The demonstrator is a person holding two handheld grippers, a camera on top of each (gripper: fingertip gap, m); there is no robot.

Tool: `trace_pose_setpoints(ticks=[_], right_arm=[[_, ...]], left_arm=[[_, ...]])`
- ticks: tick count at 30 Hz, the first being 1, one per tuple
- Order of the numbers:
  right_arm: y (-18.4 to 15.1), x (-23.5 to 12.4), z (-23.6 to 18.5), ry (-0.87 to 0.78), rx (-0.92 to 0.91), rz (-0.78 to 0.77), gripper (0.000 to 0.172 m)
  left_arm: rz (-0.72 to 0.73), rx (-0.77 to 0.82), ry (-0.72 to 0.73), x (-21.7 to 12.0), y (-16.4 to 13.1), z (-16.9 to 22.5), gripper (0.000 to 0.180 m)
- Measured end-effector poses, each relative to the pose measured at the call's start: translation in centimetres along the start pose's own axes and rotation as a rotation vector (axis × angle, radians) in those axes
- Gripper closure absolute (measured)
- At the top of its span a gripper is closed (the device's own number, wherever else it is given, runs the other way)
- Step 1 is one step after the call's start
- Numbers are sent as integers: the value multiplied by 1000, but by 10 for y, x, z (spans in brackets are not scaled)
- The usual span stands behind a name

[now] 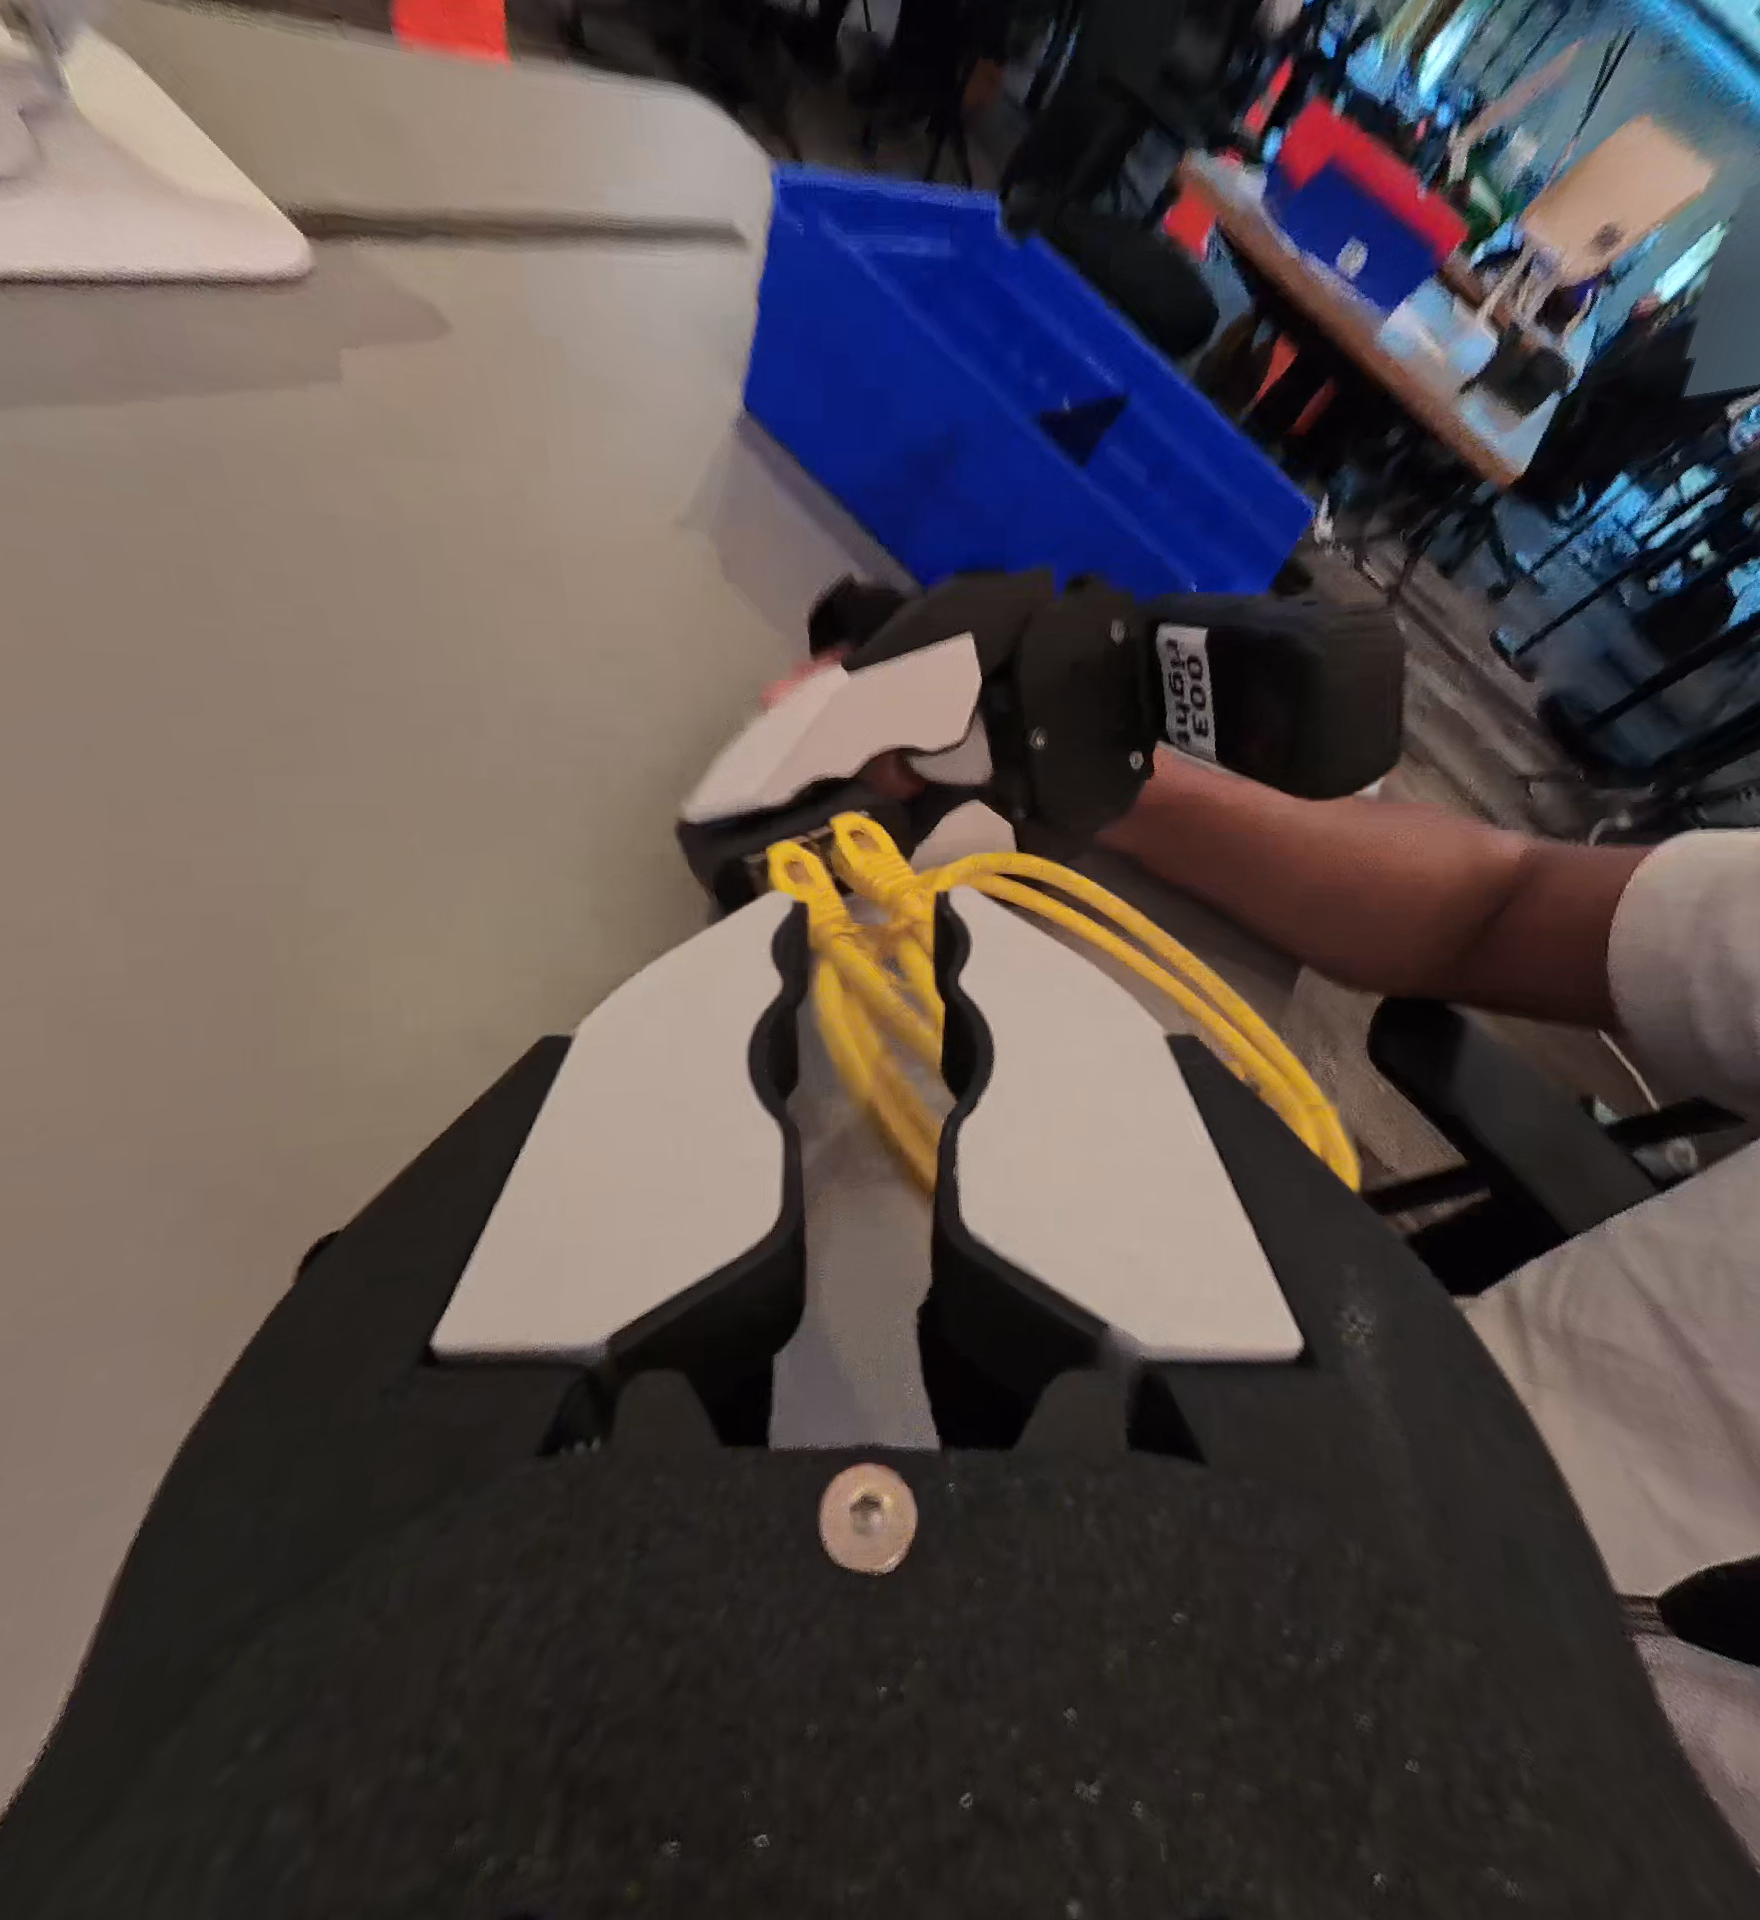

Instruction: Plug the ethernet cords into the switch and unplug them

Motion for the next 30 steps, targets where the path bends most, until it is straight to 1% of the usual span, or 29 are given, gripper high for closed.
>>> trace_pose_setpoints(ticks=[1, 3, 5, 6, 7, 8, 10, 11, 14, 15, 17, 20, 21, 23, 26, 29, 30], right_arm=[[-1, -1, 1, 26, 52, 34, 149], [-1, -3, 5, 66, 160, 103, 149], [-1, -5, 8, 133, 271, 177, 149], [-1, -5, 9, 169, 327, 212, 149], [-1, -6, 10, 183, 364, 243, 144], [1, -6, 11, 205, 402, 270, 147], [3, -6, 11, 264, 486, 328, 147], [4, -6, 11, 281, 513, 349, 144], [7, -6, 10, 342, 587, 396, 148], [8, -5, 9, 354, 597, 389, 148], [9, -4, 7, 389, 616, 378, 148], [11, -6, 10, 443, 716, 465, 144], [11, -7, 12, 456, 745, 493, 149], [11, -10, 15, 476, 805, 556, 148], [8, -11, 18, 457, 857, 595, 148], [5, -15, 24, 437, 914, 663, 148], [3, -17, 25, 434, 922, 660, 148]], left_arm=[[35, 6, 11, -9, 5, -6, 155], [82, 83, 12, -22, 10, -14, 153], [56, 192, 5, -24, 8, -16, 147], [41, 238, 13, -22, 7, -15, 142], [36, 281, 4, -18, 7, -11, 139], [30, 322, -16, -14, 8, -6, 139], [8, 410, -35, -3, 9, 6, 139], [11, 455, -22, 2, 10, 10, 139], [15, 532, -4, 14, 20, 18, 144], [15, 539, -9, 17, 23, 19, 149], [19, 532, -49, 19, 27, 20, 166], [46, 456, -76, 18, 31, 15, 166], [56, 419, -85, 18, 33, 13, 166], [62, 357, -102, 19, 35, 10, 167], [44, 347, -83, 22, 37, 6, 167], [59, 293, -84, 27, 36, 1, 168], [59, 269, -93, 29, 34, -1, 168]])
Point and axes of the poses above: each gripper's, where its closed fingertips meet, x out along the fingers, y out of its top, z = x × y across the jaws, the point moved 8 cm from there along -x, back along the fingers, and after that the axes turned 11 degrees about y, right-handed, at the moved point
